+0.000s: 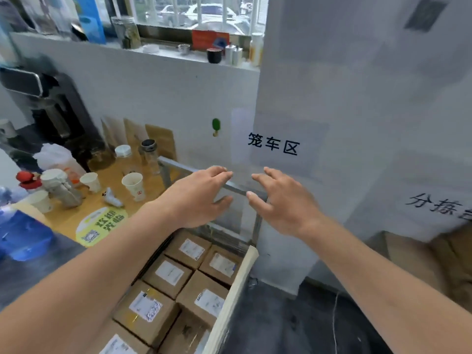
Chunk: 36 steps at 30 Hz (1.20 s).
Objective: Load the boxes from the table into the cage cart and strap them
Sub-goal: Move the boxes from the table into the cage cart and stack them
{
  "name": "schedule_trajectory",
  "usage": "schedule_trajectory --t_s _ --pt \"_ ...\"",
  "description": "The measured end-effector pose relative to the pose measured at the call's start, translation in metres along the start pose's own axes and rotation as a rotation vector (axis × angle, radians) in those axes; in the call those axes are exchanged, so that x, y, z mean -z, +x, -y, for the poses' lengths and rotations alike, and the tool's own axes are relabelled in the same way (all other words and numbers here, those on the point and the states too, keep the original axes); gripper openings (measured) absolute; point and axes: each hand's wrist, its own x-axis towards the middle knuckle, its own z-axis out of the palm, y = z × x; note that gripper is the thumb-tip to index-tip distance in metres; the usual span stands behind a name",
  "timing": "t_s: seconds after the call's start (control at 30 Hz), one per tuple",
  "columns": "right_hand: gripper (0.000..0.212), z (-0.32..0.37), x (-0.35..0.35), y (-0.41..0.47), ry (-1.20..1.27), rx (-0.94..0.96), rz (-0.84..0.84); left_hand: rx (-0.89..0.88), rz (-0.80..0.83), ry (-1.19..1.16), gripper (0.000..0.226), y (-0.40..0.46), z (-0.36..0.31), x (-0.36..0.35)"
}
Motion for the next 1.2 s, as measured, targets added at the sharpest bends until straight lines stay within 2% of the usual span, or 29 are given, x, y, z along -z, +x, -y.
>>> schedule_trajectory --t_s 0.3,0.57,0.93,1.2 --pt "0.059 -0.069 0.048 -0.117 -0.008 -0.336 -0.135 -0.355 0.018 -0.022 0.064 0.041 -0.125 -0.010" --pt "0.059 -0.127 0.073 -0.256 -0.005 -0.597 -0.223 -0.618 0.093 -0.040 0.062 0.033 -0.267 -0.030" --pt "0.056 -0.183 0.096 -0.458 -0.022 -0.845 -0.317 -0.890 0.126 -0.101 0.065 -0.030 -0.460 -0.066" --pt "0.058 -0.231 0.091 -0.549 -0.005 -0.995 -0.342 -1.000 0.196 -0.123 0.063 -0.054 -0.566 -0.096"
